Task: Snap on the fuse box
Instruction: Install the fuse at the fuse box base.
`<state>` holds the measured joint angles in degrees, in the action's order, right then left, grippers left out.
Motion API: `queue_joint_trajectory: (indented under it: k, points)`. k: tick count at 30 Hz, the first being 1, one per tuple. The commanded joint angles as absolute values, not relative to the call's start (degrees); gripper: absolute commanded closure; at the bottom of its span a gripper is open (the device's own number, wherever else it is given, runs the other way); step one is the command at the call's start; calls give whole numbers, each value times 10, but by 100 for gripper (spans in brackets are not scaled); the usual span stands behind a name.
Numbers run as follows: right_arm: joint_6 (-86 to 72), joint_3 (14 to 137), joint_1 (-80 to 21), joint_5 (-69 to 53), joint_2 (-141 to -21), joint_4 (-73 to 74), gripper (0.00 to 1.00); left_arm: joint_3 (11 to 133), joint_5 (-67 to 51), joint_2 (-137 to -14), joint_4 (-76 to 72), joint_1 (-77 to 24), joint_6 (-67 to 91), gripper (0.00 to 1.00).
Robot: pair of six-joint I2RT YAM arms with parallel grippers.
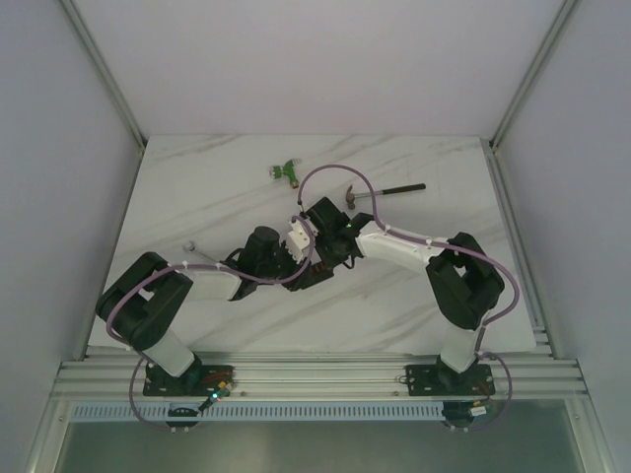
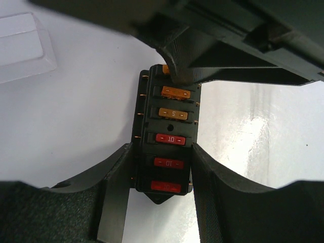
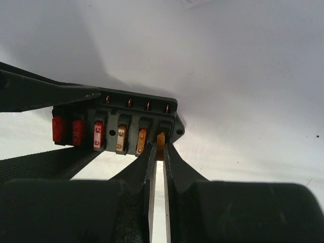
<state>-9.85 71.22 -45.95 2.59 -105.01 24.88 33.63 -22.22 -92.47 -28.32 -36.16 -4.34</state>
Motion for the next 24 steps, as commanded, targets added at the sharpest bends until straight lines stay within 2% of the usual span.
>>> queue_joint_trajectory:
  k: [1,24]
  points:
    - [-111,656,-463,-16,-1155,367,100,330,-233,-917,-299,-358,-28,60]
    - [-92,671,-459,-8,-1268,375,100,328,-235,-917,-303,-356,-27,61]
